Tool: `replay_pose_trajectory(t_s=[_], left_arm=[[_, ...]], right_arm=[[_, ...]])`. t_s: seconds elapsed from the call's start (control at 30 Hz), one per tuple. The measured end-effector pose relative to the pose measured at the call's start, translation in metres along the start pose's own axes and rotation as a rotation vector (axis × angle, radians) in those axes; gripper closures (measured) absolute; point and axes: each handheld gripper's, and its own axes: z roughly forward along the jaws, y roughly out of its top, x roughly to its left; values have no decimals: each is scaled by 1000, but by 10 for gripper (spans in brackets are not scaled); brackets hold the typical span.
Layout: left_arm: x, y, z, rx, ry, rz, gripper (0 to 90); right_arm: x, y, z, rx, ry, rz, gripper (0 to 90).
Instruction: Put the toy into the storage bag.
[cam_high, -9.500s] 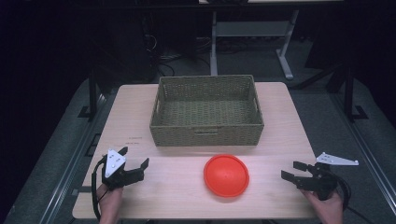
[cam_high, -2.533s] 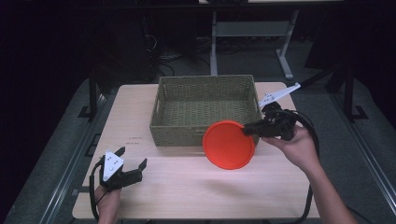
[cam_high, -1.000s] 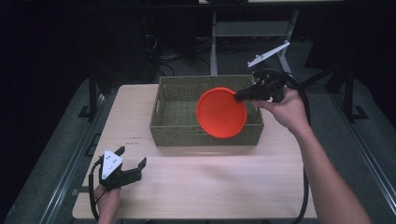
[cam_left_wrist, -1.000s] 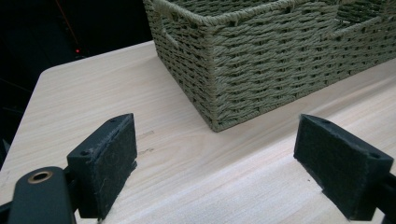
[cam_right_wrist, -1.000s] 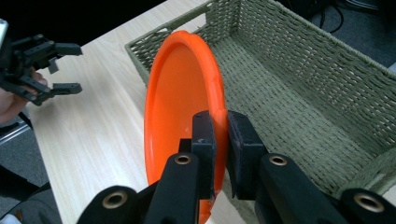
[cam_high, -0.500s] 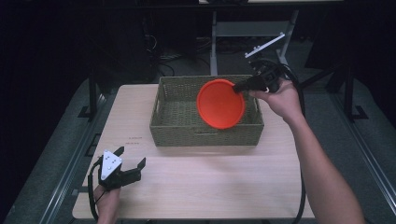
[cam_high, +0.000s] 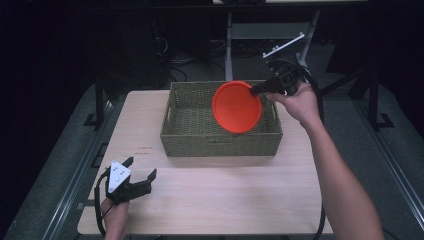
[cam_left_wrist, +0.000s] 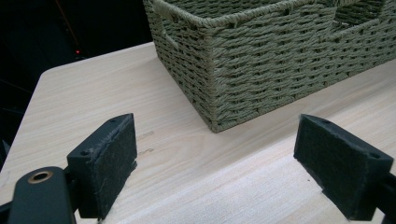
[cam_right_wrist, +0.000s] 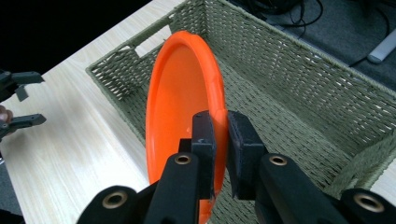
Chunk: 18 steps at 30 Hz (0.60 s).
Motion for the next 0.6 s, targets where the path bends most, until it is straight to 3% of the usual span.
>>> replay_pose_trajectory(t_s=[0.27,0.6], left_arm=[[0,0,0,0,4,-6,127],[2,-1,-2,13,0,-1,127]], right_arm=[[-9,5,12,5,-19,9,820],[-25,7,29,11,-38,63,820]])
